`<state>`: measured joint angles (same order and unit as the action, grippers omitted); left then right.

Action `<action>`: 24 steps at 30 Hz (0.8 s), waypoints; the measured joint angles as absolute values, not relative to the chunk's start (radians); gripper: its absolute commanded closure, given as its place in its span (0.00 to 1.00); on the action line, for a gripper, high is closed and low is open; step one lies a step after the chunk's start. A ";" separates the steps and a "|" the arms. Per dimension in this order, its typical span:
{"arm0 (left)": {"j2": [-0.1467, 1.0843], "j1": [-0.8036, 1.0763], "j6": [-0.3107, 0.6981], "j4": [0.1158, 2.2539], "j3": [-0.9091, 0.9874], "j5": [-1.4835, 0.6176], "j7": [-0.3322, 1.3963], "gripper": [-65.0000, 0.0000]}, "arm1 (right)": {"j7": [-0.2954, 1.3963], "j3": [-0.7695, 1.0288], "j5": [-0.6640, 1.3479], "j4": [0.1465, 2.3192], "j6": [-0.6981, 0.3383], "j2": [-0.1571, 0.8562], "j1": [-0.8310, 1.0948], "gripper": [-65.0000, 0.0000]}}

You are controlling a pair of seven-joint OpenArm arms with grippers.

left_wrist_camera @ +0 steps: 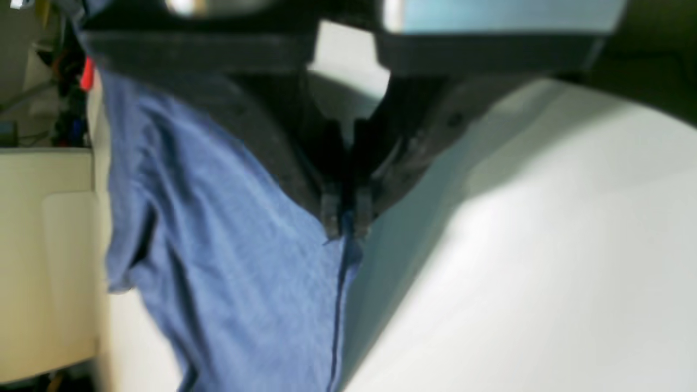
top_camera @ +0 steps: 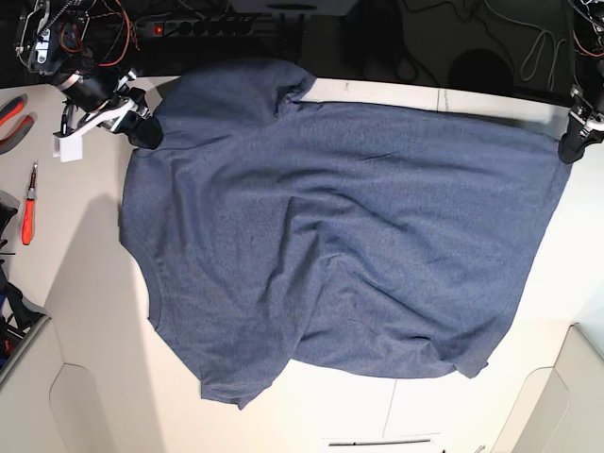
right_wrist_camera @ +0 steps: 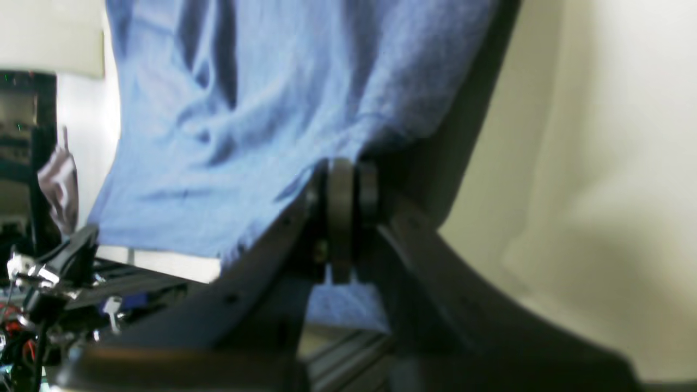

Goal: Layout the t-shirt on the table in an organized manner, then fold the t-shirt properly
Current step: 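Lift the held shirt edge with both grippers and pull it taut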

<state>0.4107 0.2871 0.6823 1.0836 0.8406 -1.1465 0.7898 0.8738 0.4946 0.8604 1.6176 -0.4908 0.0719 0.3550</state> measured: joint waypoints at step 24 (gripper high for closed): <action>0.410 0.321 0.682 1.105 0.884 -1.456 1.111 1.00 | 0.968 0.515 0.934 1.802 -0.521 0.072 0.458 1.00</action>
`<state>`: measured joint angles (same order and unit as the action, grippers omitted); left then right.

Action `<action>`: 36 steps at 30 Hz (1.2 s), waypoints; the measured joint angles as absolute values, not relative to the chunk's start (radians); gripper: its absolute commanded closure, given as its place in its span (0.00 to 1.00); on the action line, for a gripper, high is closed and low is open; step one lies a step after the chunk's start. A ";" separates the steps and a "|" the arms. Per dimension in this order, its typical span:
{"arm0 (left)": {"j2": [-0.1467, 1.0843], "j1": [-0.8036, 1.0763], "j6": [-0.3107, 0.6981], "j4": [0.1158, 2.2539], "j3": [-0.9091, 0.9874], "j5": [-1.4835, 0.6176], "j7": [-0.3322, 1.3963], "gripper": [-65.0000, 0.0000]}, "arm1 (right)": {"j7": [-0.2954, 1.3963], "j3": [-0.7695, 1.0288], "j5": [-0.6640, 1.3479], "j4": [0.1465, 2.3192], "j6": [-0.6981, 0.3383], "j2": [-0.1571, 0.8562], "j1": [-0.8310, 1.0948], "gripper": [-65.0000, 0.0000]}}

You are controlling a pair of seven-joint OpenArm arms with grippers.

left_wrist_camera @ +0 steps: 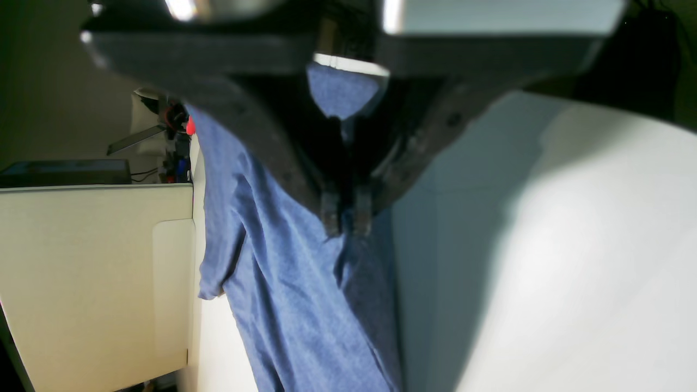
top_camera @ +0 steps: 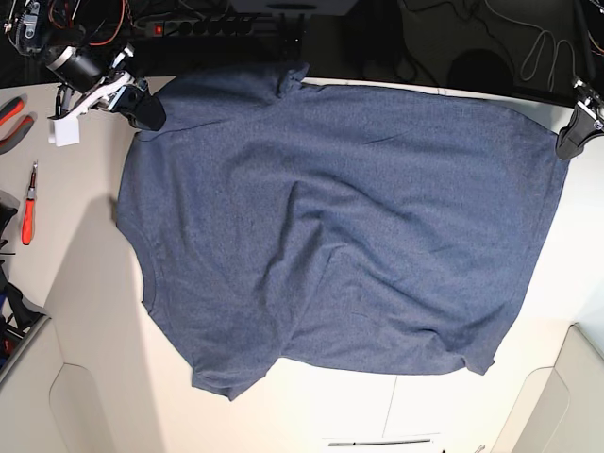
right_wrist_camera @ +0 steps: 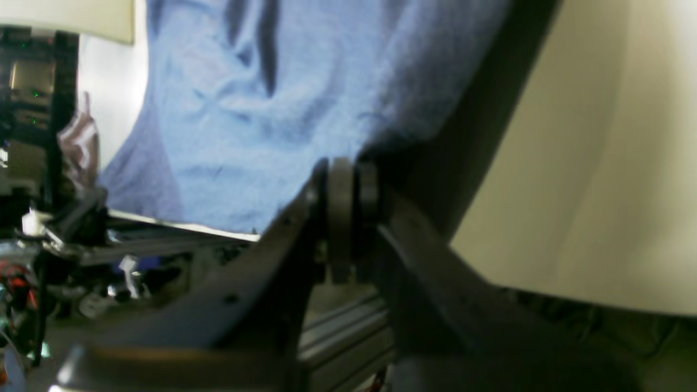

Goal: Layout the t-shirt on the table in an organized manner, then fold the t-shirt properly
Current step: 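Lift the held shirt edge with both grippers and pull it taut, then lower the held edge onto the shirt, folding it over the body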

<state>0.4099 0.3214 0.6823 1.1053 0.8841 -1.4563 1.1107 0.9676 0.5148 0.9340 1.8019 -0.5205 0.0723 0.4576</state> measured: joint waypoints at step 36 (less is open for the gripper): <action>0.455 0.448 0.686 1.106 0.899 -1.285 0.928 1.00 | 1.019 0.537 0.920 1.834 -0.532 0.075 0.493 1.00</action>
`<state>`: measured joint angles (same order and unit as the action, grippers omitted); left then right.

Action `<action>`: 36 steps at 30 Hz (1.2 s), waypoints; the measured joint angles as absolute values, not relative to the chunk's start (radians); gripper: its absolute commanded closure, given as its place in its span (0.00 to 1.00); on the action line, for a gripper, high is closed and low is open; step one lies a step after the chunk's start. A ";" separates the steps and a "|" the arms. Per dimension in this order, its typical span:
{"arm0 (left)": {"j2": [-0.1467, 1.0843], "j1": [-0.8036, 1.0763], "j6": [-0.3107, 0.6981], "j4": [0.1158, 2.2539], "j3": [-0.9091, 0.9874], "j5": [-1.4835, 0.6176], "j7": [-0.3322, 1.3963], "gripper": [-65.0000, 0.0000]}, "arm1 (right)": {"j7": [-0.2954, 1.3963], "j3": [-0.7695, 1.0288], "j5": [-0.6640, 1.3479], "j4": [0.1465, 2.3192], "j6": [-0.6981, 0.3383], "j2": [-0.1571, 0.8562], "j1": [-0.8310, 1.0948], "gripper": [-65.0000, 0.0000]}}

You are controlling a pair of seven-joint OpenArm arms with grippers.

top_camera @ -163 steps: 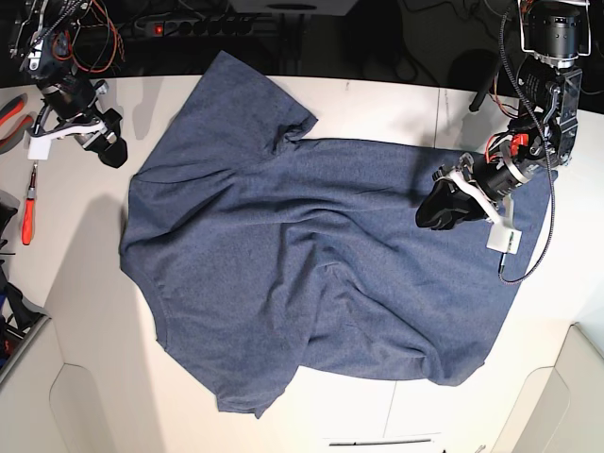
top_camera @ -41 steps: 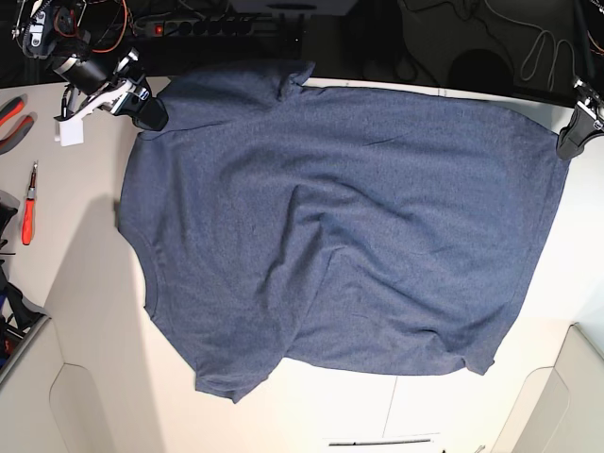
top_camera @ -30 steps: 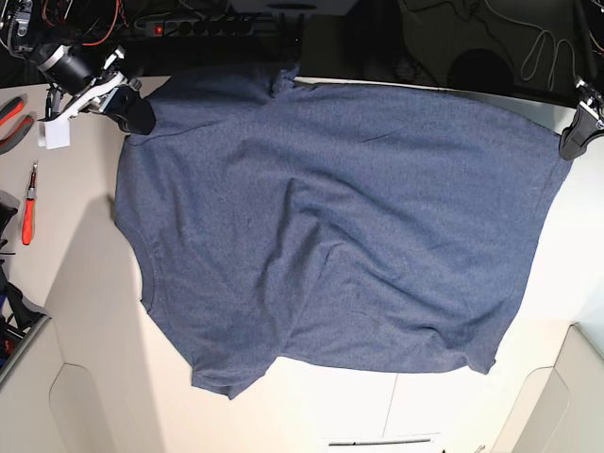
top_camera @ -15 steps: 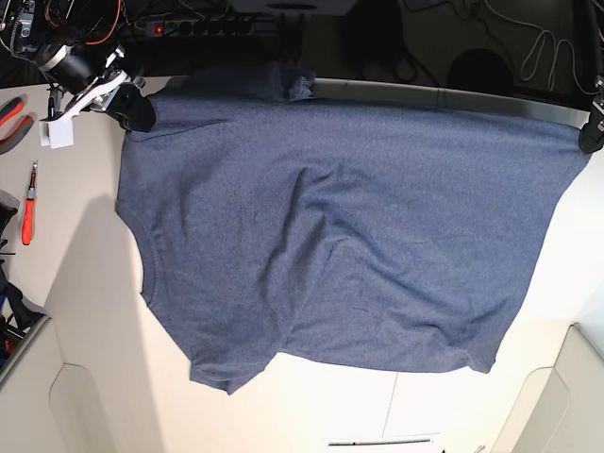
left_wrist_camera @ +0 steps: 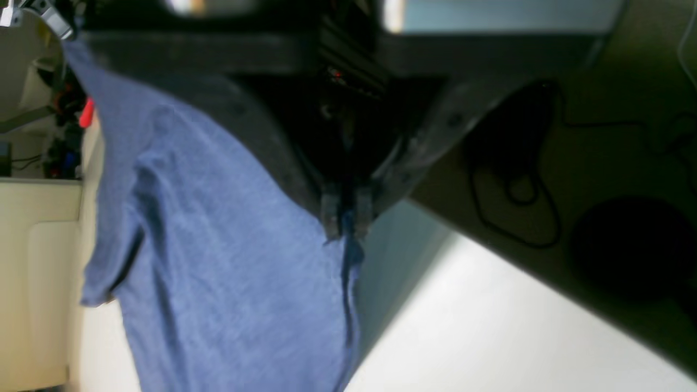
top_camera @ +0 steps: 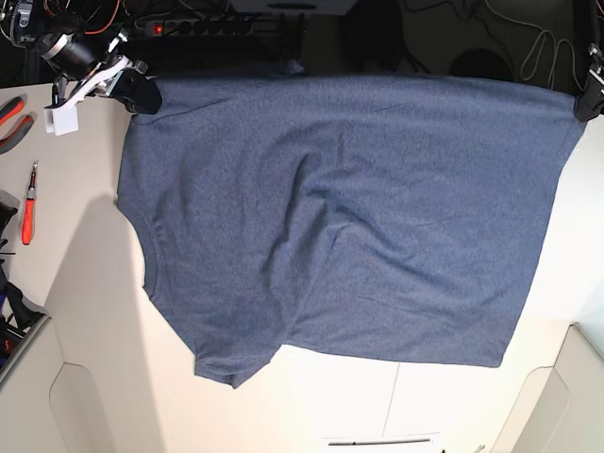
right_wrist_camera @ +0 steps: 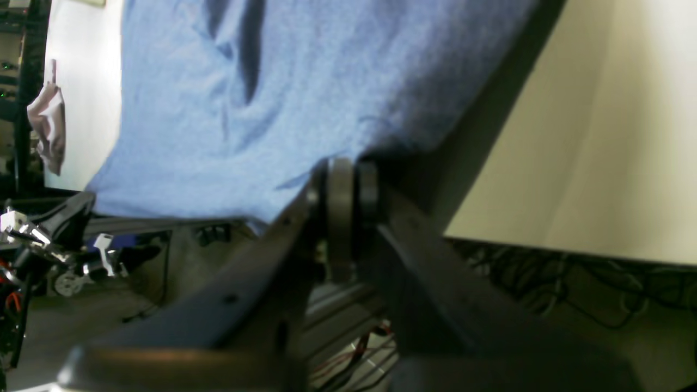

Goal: Layout the t-shirt on the table in an organized manner, then fold the t-shirt properly
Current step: 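Lower the held edge onto the shirt, folding it over the body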

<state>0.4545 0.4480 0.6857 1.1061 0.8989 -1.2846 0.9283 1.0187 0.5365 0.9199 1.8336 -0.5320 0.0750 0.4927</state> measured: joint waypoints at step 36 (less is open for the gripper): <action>0.460 0.091 0.665 1.116 0.643 -0.759 0.539 1.00 | 0.619 0.289 0.388 1.519 -0.365 0.077 0.072 1.00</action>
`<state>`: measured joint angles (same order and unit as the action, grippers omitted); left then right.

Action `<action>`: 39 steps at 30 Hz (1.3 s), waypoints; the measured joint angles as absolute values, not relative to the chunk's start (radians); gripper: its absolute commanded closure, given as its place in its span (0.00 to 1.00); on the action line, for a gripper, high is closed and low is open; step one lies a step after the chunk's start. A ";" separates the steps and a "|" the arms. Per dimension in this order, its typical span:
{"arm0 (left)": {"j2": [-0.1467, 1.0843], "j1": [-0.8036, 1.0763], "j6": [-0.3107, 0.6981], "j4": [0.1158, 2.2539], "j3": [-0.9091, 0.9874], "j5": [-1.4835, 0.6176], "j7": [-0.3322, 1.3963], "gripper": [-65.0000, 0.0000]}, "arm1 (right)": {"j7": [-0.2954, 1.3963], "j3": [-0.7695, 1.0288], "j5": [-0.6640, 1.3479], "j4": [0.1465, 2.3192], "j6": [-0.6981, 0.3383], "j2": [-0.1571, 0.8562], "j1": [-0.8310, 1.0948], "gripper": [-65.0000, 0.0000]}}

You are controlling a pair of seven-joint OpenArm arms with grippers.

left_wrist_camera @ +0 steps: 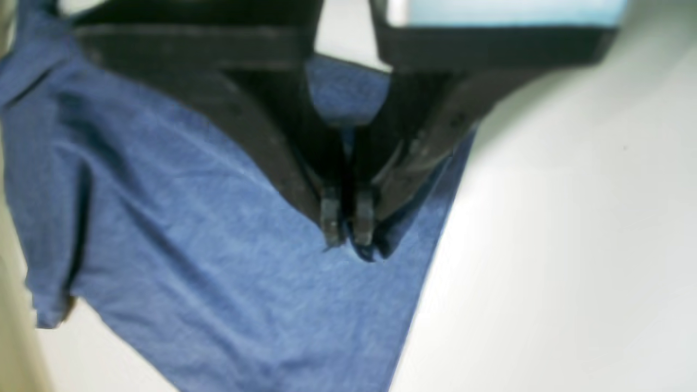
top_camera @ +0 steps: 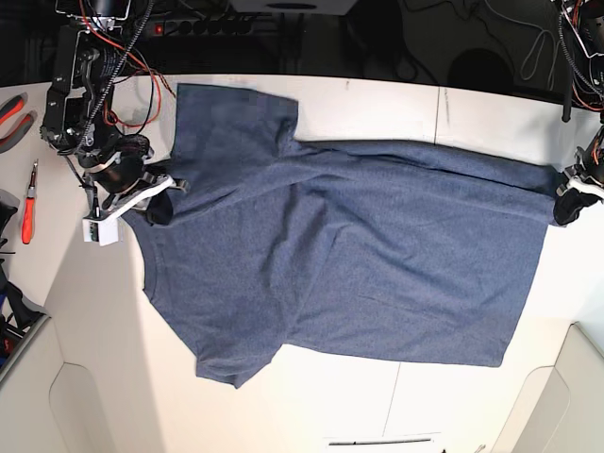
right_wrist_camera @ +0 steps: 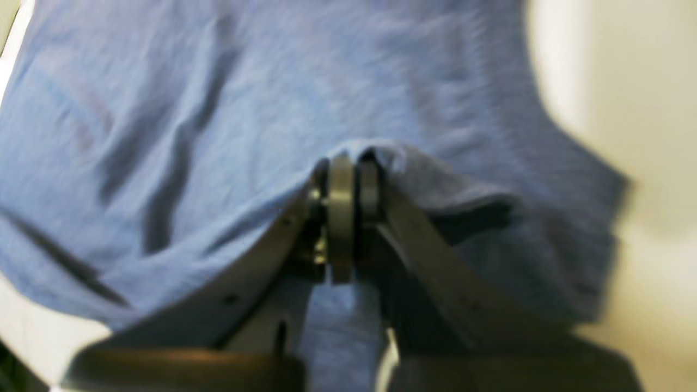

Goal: Layout the t-shirt on the table in an organized manner, then fold the t-shirt properly
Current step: 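Lower the held edge onto the shirt, folding it over the body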

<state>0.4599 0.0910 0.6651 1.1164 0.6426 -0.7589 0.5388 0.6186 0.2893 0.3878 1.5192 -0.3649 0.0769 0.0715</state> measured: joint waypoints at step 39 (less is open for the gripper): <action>0.457 0.013 0.651 1.116 0.497 -0.533 0.453 0.61 | 0.526 0.335 0.332 1.335 -0.358 0.075 -0.025 0.54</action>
